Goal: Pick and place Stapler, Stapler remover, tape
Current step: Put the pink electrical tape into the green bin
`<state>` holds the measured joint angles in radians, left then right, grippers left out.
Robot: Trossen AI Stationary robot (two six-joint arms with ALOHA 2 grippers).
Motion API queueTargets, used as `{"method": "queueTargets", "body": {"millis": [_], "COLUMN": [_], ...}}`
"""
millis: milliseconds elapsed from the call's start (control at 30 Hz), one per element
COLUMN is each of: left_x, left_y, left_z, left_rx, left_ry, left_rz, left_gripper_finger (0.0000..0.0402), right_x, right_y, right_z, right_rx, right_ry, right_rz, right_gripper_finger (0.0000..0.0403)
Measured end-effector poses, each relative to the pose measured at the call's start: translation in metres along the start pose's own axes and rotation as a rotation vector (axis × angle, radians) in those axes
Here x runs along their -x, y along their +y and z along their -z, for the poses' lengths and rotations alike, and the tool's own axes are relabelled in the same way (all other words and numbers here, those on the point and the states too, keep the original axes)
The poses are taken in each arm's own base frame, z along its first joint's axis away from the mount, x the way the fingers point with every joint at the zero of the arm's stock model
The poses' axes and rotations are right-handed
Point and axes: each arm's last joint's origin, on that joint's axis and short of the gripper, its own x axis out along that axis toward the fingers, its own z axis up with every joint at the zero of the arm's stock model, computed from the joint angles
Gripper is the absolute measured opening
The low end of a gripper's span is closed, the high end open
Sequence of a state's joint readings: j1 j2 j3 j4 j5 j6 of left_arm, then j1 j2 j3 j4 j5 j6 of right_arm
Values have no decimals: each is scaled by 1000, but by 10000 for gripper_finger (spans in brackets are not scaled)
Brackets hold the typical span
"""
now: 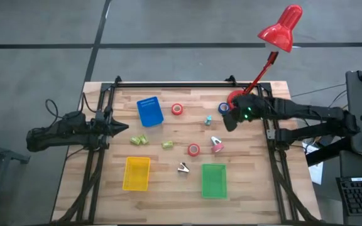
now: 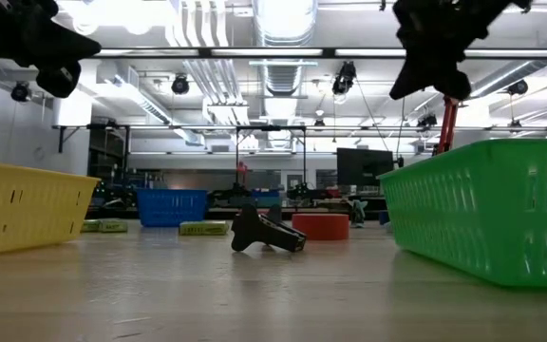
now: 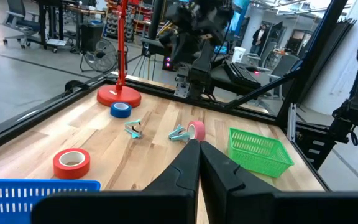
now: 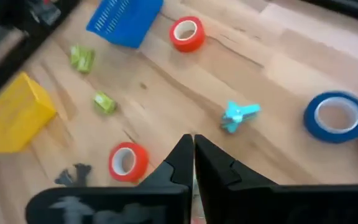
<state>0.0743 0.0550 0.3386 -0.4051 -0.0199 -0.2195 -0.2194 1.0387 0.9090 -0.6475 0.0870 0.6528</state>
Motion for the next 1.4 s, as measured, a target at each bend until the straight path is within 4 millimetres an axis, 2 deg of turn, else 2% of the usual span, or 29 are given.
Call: {"method": "queueTargets", "body": {"millis": [133, 300, 533, 700, 833, 933, 1167, 1400], "left_x": [0, 0, 0, 0, 0, 0, 0, 0], "left_y": [0, 0, 0, 0, 0, 0, 0, 0], "left_z": [0, 0, 0, 0, 0, 0, 0, 0], "left_rx": [0, 0, 0, 0, 0, 0, 0, 0], "left_ry": [0, 0, 0, 0, 0, 0, 0, 0], "left_rz": [0, 0, 0, 0, 0, 0, 0, 0], "left_gripper_finger": [14, 14, 14, 14, 14, 14, 14, 14], "right_x": [-7, -27, -62, -85, -87, -84, -81, -93], "right_y": [5, 8, 13, 11, 9, 14, 32, 39], "right_z": [-23, -41, -51, -40, -22, -11, 10, 36], "right_rx": [81, 216, 437, 563, 631, 713, 921, 955], "right_ry": [64, 181, 321, 496, 694, 766, 731, 703], "right_rz": [-2, 67, 88, -12, -107, -181, -287, -287], "right_gripper_finger": [45, 111, 190, 208, 210, 210, 210, 210]}}
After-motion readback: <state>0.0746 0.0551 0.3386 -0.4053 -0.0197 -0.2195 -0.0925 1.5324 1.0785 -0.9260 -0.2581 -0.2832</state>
